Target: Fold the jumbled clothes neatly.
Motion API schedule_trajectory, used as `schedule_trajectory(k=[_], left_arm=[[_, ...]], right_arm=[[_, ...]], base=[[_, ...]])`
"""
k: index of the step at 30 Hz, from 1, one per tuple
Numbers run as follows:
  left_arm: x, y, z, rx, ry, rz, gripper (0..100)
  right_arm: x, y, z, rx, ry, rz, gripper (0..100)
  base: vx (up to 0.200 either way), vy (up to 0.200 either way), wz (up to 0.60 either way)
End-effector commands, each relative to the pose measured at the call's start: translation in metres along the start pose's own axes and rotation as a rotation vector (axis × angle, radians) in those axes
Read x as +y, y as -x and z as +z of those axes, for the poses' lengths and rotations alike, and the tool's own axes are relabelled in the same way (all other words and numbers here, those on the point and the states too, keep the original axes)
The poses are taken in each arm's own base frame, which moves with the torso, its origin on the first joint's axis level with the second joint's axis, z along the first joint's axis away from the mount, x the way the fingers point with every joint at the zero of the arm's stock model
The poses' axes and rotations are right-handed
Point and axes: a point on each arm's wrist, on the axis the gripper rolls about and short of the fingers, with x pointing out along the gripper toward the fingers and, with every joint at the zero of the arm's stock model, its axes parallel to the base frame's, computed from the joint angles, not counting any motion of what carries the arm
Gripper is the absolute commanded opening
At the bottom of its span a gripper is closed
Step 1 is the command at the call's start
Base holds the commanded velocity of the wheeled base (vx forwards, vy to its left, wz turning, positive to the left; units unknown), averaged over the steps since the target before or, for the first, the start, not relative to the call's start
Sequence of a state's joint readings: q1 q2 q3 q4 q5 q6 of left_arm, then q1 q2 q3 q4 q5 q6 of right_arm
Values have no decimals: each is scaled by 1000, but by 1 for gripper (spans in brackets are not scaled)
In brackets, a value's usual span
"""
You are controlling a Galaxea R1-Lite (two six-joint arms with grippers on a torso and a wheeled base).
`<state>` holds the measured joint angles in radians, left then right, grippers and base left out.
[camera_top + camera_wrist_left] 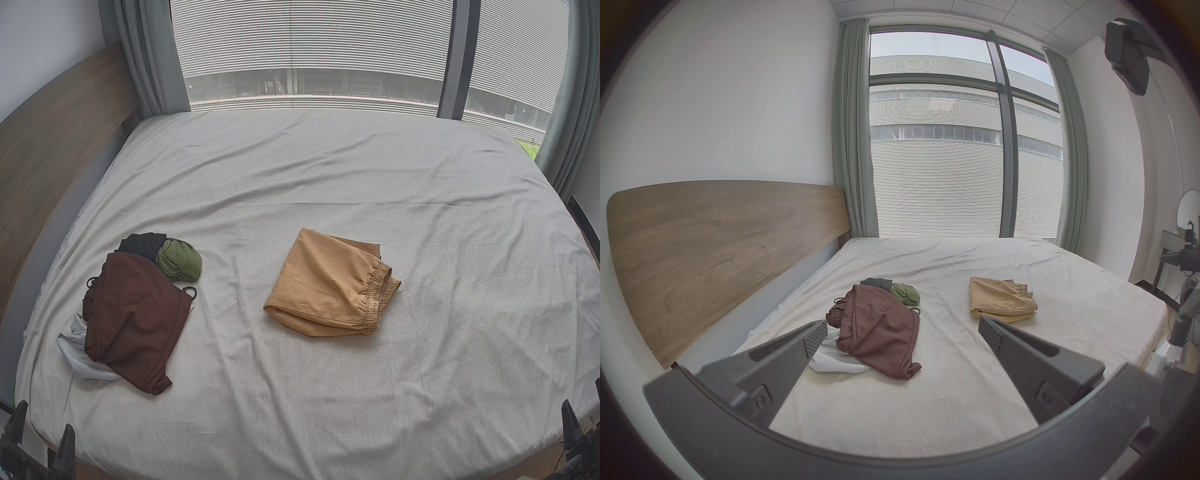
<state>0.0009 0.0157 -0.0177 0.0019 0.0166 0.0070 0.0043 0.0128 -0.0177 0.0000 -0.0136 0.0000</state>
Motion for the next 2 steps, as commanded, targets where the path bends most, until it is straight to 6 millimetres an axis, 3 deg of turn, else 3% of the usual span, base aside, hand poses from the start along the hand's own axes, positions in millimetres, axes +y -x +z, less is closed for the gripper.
schedule_trajectory(k=[1, 2], left_arm=[[0, -1, -5, 9, -1, 1, 100], [0, -1, -5, 9, -1, -1, 100]], right_arm=[[0, 0, -5, 5, 0, 0, 100], [0, 0, -5, 5, 0, 0, 100]], base=[[0, 0, 0], [0, 0, 0]])
